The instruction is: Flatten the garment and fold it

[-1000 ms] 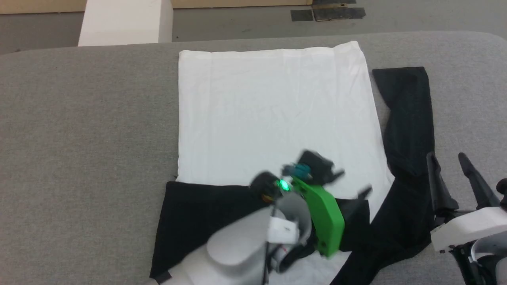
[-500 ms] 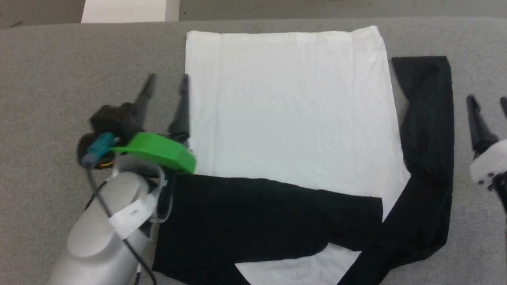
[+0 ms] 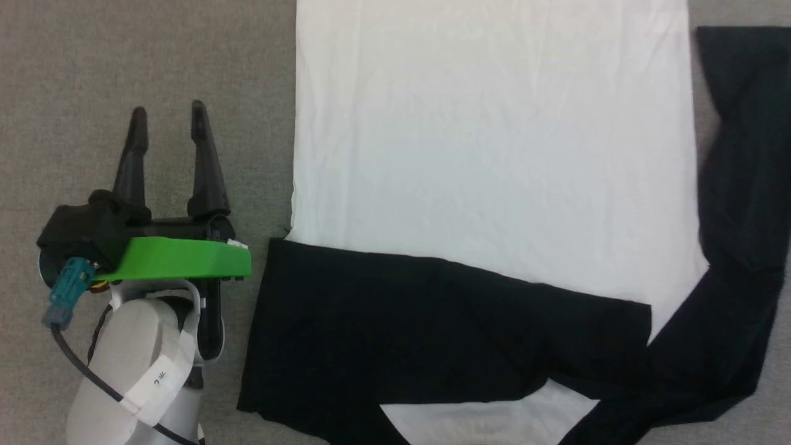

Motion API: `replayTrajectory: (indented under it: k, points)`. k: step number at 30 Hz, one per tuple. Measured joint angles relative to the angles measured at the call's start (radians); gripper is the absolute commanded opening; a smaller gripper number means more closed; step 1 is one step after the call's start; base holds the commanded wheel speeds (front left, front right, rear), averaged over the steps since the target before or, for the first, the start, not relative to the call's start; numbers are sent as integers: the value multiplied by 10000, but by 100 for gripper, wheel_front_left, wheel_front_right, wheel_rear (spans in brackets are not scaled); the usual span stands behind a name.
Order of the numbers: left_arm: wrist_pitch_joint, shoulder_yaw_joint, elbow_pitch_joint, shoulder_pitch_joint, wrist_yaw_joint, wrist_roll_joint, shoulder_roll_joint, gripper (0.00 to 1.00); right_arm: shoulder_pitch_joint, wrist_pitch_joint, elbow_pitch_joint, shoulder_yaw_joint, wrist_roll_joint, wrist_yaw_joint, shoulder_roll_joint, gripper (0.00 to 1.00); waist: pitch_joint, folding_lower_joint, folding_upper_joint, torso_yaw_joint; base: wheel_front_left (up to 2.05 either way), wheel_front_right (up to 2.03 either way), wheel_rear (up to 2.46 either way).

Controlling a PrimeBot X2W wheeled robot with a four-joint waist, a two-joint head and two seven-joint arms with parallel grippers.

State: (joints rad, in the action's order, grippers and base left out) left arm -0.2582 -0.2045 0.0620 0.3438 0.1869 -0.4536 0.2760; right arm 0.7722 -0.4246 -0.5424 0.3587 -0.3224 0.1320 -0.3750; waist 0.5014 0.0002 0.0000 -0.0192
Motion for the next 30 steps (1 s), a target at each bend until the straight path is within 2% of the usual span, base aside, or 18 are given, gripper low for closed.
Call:
replayTrajectory:
  k: [4,10,11,12,13,14,18,22,30]
  points:
    - [2,585,253,-14,-198,430,-466,100,725,-355,-504,173,155,0,-148,100,544,0,0,231,0,0,0]
    - [2,1179,389,-38,-727,865,-1103,100,1314,-1327,-957,151,437,0,-439,100,1097,-1,0,613,0,0,0]
    - [2,1250,384,-53,-782,968,-1172,100,1390,-1490,-957,121,454,0,-516,85,1142,-1,0,661,0,0,0]
    - [2,1342,374,-60,-867,1053,-1246,100,1461,-1655,-938,86,487,0,-596,39,1193,-1,0,715,0,0,0]
    - [2,1434,364,-62,-953,1106,-1321,100,1497,-1774,-894,44,493,0,-662,27,1230,-1,0,759,0,0,0]
    - [2,1519,353,-66,-1020,1129,-1388,100,1497,-1877,-834,-35,487,-2,-717,0,1251,-1,0,790,0,0,0]
    - [2,1837,213,-191,-1321,1254,-1603,100,1369,-2165,-552,-385,199,0,-815,0,1175,-1,0,825,0,0,0]
    - [2,2082,-6,-370,-1563,1298,-1760,100,745,-1678,-238,-376,-140,0,-861,0,893,-1,0,765,0,0,0]
    - [0,2197,-729,-770,-2011,1726,-1879,100,-840,-88,407,955,-77,2,-1467,0,-98,-2,0,625,0,0,0]
